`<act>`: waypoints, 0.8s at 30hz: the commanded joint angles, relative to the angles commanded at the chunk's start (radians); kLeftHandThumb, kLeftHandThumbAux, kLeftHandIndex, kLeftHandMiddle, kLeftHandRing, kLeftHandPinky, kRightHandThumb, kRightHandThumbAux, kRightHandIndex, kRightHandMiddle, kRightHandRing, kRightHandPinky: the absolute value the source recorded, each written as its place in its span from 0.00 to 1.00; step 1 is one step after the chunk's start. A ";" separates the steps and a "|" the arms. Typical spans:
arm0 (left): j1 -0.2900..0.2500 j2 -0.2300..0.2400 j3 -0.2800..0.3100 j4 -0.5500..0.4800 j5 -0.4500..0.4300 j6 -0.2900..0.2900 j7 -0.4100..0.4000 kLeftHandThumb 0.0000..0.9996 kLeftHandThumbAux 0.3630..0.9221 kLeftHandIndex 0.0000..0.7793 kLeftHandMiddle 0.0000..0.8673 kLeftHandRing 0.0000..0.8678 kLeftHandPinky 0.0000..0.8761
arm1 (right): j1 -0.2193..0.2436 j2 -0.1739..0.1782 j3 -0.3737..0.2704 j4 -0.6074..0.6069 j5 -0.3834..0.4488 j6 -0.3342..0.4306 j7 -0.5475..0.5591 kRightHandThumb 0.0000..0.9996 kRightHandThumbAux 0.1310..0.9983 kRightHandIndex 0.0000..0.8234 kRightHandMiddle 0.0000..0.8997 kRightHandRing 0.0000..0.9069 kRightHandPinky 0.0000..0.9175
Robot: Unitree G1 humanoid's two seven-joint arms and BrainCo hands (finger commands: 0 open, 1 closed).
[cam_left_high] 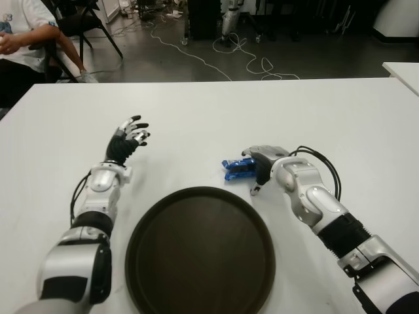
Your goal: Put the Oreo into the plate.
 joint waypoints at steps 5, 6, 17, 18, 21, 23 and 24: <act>0.002 0.000 -0.003 -0.005 0.003 -0.003 -0.002 0.28 0.49 0.19 0.27 0.31 0.37 | 0.008 0.007 -0.005 -0.007 0.017 0.011 -0.002 0.00 0.82 0.11 0.11 0.10 0.08; 0.002 0.000 -0.004 -0.005 0.003 -0.003 -0.003 0.28 0.50 0.19 0.27 0.31 0.37 | 0.010 0.010 -0.004 -0.008 0.018 0.014 -0.007 0.00 0.81 0.11 0.12 0.10 0.08; 0.004 -0.001 -0.007 -0.013 0.005 0.002 0.002 0.27 0.49 0.19 0.27 0.30 0.35 | 0.021 -0.006 0.010 -0.019 0.004 -0.006 -0.059 0.00 0.74 0.22 0.24 0.25 0.24; 0.005 -0.001 -0.008 -0.013 0.005 0.002 0.002 0.27 0.49 0.19 0.27 0.30 0.35 | 0.021 -0.010 0.012 -0.019 0.001 -0.012 -0.066 0.00 0.73 0.25 0.27 0.28 0.28; 0.005 -0.001 -0.009 -0.014 0.006 0.003 0.005 0.26 0.48 0.18 0.27 0.30 0.35 | 0.023 -0.018 0.017 -0.021 -0.002 -0.025 -0.080 0.01 0.71 0.30 0.31 0.32 0.33; 0.005 0.000 -0.010 -0.014 0.007 0.005 0.006 0.26 0.47 0.18 0.27 0.31 0.35 | 0.025 -0.023 0.017 -0.024 -0.001 -0.032 -0.088 0.04 0.69 0.33 0.33 0.33 0.35; 0.004 -0.001 -0.010 -0.014 0.007 0.006 0.006 0.26 0.47 0.18 0.27 0.31 0.35 | 0.025 -0.024 0.017 -0.025 0.000 -0.035 -0.091 0.06 0.68 0.36 0.34 0.35 0.36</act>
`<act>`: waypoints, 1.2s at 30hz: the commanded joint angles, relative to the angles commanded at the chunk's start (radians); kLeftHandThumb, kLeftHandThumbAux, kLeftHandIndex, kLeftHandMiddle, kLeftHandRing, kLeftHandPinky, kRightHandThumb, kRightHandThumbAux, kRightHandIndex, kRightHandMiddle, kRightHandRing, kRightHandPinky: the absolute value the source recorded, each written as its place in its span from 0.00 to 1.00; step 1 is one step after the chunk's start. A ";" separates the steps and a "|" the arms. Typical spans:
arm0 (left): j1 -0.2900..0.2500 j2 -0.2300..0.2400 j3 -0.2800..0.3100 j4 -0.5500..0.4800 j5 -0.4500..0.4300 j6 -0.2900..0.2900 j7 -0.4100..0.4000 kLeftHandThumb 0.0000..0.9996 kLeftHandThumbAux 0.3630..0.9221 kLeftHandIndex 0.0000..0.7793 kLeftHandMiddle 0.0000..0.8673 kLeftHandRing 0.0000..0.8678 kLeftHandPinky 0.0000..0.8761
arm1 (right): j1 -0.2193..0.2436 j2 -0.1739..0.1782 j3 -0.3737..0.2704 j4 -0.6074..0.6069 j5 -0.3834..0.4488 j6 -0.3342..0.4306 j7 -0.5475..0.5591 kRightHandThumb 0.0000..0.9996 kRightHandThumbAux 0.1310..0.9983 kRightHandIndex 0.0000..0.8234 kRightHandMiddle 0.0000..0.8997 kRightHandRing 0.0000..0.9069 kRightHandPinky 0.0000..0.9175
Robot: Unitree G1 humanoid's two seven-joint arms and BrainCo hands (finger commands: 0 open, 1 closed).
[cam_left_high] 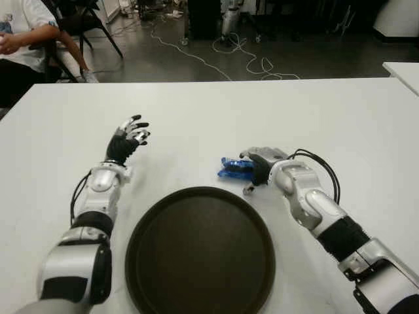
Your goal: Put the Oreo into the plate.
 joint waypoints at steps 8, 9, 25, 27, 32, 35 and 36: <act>0.002 0.001 -0.001 -0.003 0.000 -0.001 -0.001 0.26 0.46 0.17 0.27 0.31 0.35 | 0.013 -0.007 -0.011 -0.006 0.018 -0.027 -0.035 0.28 0.68 0.57 0.51 0.50 0.52; 0.002 0.001 -0.002 -0.003 0.001 -0.001 0.000 0.26 0.46 0.17 0.27 0.31 0.35 | 0.014 -0.007 -0.013 -0.006 0.020 -0.030 -0.039 0.29 0.68 0.58 0.53 0.51 0.54; 0.009 0.002 -0.002 -0.019 -0.001 0.004 -0.001 0.27 0.48 0.18 0.27 0.30 0.35 | 0.024 -0.012 -0.022 -0.016 0.016 -0.046 -0.059 0.33 0.78 0.66 0.76 0.76 0.73; 0.009 0.002 -0.002 -0.017 0.000 0.002 0.002 0.28 0.49 0.19 0.27 0.30 0.35 | 0.025 -0.012 -0.020 -0.018 0.012 -0.046 -0.062 0.32 0.79 0.66 0.77 0.76 0.74; 0.010 0.002 0.001 -0.017 -0.003 0.000 0.000 0.28 0.49 0.19 0.27 0.31 0.35 | 0.029 -0.014 -0.018 -0.023 0.007 -0.046 -0.070 0.31 0.81 0.66 0.78 0.77 0.77; 0.011 0.002 0.002 -0.019 -0.004 0.000 -0.002 0.28 0.48 0.19 0.27 0.31 0.35 | 0.030 -0.014 -0.018 -0.026 0.006 -0.043 -0.068 0.30 0.81 0.66 0.78 0.78 0.78; 0.011 0.002 0.001 -0.020 -0.004 0.001 -0.003 0.28 0.48 0.19 0.27 0.31 0.36 | 0.032 -0.015 -0.019 -0.029 0.006 -0.042 -0.066 0.30 0.81 0.66 0.78 0.79 0.79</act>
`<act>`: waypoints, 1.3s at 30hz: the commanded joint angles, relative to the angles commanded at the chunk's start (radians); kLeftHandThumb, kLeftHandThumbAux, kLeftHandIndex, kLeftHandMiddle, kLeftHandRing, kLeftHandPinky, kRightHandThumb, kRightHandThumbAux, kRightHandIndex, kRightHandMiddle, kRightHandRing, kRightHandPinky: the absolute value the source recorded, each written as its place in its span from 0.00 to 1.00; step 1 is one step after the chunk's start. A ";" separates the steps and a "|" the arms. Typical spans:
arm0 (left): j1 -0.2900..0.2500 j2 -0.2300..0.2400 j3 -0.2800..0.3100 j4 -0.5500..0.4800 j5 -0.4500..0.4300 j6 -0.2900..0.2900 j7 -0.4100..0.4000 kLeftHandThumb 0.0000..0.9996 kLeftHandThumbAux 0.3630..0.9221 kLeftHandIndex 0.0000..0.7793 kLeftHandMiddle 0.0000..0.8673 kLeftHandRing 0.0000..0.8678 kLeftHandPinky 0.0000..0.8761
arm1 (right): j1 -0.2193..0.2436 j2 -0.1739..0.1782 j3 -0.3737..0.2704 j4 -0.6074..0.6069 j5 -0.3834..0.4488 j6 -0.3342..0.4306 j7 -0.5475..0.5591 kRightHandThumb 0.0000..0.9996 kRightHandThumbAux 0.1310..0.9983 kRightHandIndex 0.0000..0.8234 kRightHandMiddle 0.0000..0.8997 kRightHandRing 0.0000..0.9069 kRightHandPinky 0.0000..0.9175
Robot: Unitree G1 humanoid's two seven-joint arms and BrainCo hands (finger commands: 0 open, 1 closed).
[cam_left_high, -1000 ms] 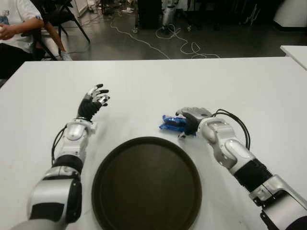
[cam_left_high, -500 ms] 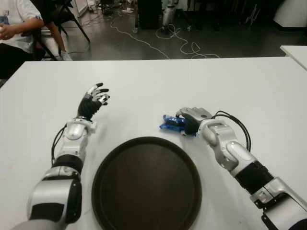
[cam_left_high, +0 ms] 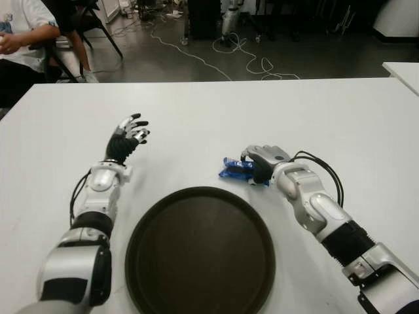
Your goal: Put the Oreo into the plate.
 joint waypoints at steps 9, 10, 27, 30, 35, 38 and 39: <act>-0.001 -0.001 0.000 -0.001 0.000 0.005 0.001 0.28 0.50 0.18 0.28 0.31 0.36 | 0.002 -0.003 -0.003 -0.013 0.003 0.004 0.012 0.29 0.83 0.66 0.76 0.77 0.76; -0.001 -0.001 0.001 -0.001 -0.001 0.006 0.001 0.28 0.50 0.18 0.28 0.31 0.36 | 0.002 -0.004 -0.003 -0.015 0.003 0.004 0.013 0.29 0.83 0.66 0.75 0.76 0.76; 0.000 0.001 0.000 0.003 0.002 -0.001 0.006 0.26 0.47 0.18 0.28 0.31 0.34 | 0.014 0.000 -0.016 -0.037 0.010 0.012 -0.014 0.25 0.85 0.66 0.78 0.79 0.78; -0.001 0.001 0.001 0.004 0.001 0.001 0.005 0.26 0.47 0.18 0.28 0.31 0.35 | 0.018 0.003 -0.021 -0.038 0.011 0.013 -0.028 0.24 0.86 0.66 0.78 0.79 0.79; -0.002 0.001 0.003 0.008 -0.002 0.002 0.001 0.26 0.47 0.18 0.28 0.31 0.36 | 0.018 0.006 -0.028 -0.035 0.016 0.012 -0.044 0.21 0.87 0.66 0.79 0.80 0.80; -0.006 0.001 0.005 0.012 -0.004 0.002 -0.002 0.27 0.48 0.19 0.28 0.31 0.36 | 0.022 0.018 -0.043 -0.033 0.021 0.013 -0.084 0.21 0.87 0.68 0.80 0.81 0.81; -0.006 0.001 0.006 0.013 -0.004 0.002 -0.002 0.27 0.48 0.19 0.28 0.31 0.37 | 0.023 0.021 -0.046 -0.032 0.021 0.013 -0.096 0.22 0.87 0.69 0.80 0.82 0.81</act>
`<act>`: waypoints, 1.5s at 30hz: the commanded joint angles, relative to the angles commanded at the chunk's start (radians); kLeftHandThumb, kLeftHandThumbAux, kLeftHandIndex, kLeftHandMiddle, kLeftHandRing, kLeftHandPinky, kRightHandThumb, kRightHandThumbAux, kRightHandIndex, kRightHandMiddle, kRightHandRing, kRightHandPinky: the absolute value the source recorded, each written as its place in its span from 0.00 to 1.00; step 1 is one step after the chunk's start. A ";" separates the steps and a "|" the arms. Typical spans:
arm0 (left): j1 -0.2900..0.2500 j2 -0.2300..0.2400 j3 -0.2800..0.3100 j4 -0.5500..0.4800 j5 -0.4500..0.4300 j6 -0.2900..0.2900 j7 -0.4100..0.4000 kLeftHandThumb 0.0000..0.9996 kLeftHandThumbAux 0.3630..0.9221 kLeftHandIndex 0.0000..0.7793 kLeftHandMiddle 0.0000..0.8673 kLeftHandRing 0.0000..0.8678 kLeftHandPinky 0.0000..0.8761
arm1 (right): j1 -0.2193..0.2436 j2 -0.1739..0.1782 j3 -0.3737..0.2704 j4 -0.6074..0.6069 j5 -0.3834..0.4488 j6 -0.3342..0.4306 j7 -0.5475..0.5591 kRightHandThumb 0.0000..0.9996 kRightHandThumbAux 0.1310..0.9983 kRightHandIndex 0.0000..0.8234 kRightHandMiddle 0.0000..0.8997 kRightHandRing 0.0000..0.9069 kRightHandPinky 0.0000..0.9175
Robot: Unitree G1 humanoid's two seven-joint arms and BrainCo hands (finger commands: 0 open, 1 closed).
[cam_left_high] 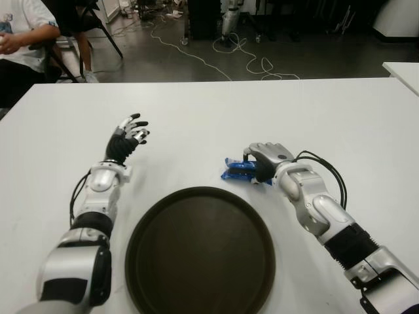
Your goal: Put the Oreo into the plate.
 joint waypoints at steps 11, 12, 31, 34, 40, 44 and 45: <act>-0.002 0.001 -0.001 0.004 0.003 -0.001 0.004 0.27 0.49 0.19 0.28 0.31 0.36 | 0.014 0.033 -0.042 0.012 0.016 -0.017 -0.142 0.28 0.84 0.72 0.83 0.83 0.83; -0.003 0.001 -0.001 0.004 0.003 -0.001 0.003 0.27 0.48 0.18 0.28 0.31 0.36 | 0.014 0.035 -0.043 0.014 0.018 -0.019 -0.149 0.28 0.83 0.72 0.83 0.83 0.83; -0.010 0.002 0.000 0.017 0.002 0.003 0.001 0.27 0.48 0.18 0.28 0.31 0.36 | 0.017 0.088 -0.098 0.063 0.068 -0.064 -0.345 0.32 0.80 0.78 0.86 0.87 0.86; -0.012 0.003 0.000 0.021 0.002 0.002 0.001 0.27 0.48 0.18 0.28 0.31 0.36 | 0.014 0.091 -0.102 0.071 0.077 -0.075 -0.368 0.32 0.80 0.79 0.86 0.87 0.86; -0.018 0.003 0.000 0.031 0.004 0.001 0.002 0.27 0.47 0.18 0.27 0.31 0.36 | 0.008 0.091 -0.107 0.085 0.086 -0.091 -0.391 0.31 0.80 0.77 0.86 0.86 0.85; -0.019 0.003 0.000 0.035 0.004 0.000 0.002 0.27 0.47 0.18 0.27 0.31 0.36 | 0.006 0.093 -0.109 0.090 0.089 -0.096 -0.398 0.31 0.80 0.77 0.86 0.86 0.85; -0.020 0.003 0.000 0.037 0.004 -0.001 0.003 0.28 0.47 0.18 0.28 0.31 0.36 | 0.005 0.093 -0.110 0.091 0.090 -0.098 -0.401 0.30 0.80 0.76 0.85 0.86 0.85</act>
